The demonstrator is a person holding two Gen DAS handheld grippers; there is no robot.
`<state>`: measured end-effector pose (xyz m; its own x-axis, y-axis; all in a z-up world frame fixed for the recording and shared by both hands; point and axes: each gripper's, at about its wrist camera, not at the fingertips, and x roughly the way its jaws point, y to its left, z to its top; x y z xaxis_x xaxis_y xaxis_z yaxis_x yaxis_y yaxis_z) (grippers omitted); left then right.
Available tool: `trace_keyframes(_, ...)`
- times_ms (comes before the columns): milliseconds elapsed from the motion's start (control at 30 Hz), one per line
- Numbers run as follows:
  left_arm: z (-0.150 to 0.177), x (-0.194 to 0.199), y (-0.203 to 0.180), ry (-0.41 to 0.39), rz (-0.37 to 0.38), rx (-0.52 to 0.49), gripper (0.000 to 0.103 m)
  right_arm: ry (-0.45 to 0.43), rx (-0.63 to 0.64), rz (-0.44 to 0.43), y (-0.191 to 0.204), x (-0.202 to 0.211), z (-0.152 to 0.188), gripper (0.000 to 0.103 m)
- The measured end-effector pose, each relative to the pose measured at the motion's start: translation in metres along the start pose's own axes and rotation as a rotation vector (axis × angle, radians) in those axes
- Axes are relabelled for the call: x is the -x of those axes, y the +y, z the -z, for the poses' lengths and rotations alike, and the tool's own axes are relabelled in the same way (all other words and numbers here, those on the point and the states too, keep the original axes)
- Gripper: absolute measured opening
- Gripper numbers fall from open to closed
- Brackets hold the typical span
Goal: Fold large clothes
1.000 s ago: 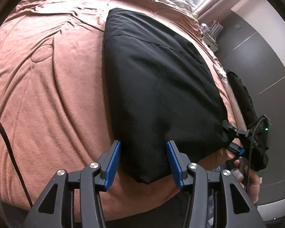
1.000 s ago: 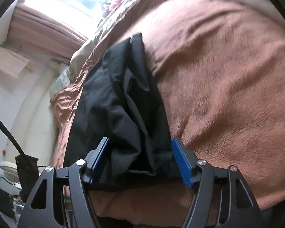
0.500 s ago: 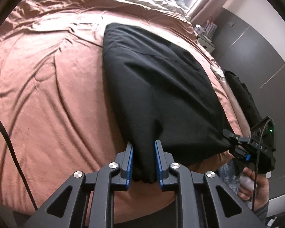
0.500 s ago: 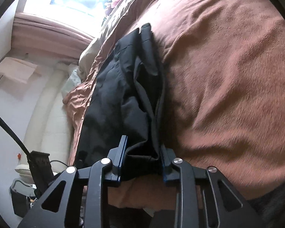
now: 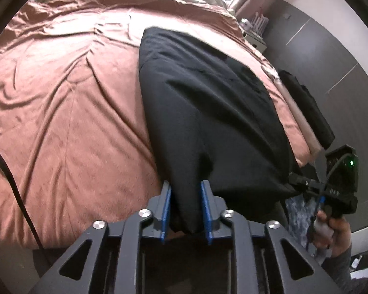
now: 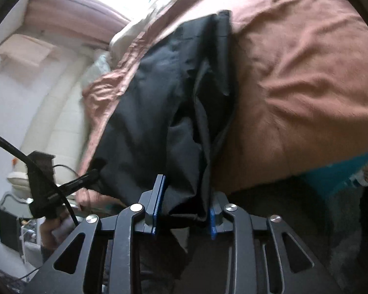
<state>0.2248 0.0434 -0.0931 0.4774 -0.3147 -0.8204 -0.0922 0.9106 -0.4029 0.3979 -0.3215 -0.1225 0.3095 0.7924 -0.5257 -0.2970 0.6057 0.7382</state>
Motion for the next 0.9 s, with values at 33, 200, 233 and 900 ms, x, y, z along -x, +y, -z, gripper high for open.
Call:
trace_keyframes(33, -0.001, -0.002, 0.002, 0.003, 0.011, 0.012, 0.029, 0.000, -0.016, 0.012, -0.005, 0.000, -0.005, 0.042)
trace_keyframes(200, -0.023, -0.002, 0.023, -0.025, 0.062, 0.097, 0.040, -0.061, -0.039, 0.048, -0.019, 0.011, -0.034, 0.066)
trace_keyframes(233, -0.028, -0.002, 0.024, -0.035, 0.057, 0.100, 0.046, -0.064, -0.032, 0.054, -0.018, 0.011, -0.035, 0.068)
trace_keyframes(900, -0.116, -0.063, 0.048, 0.003, 0.050, 0.162, 0.054, -0.001, -0.043, -0.010, -0.033, -0.065, -0.141, 0.083)
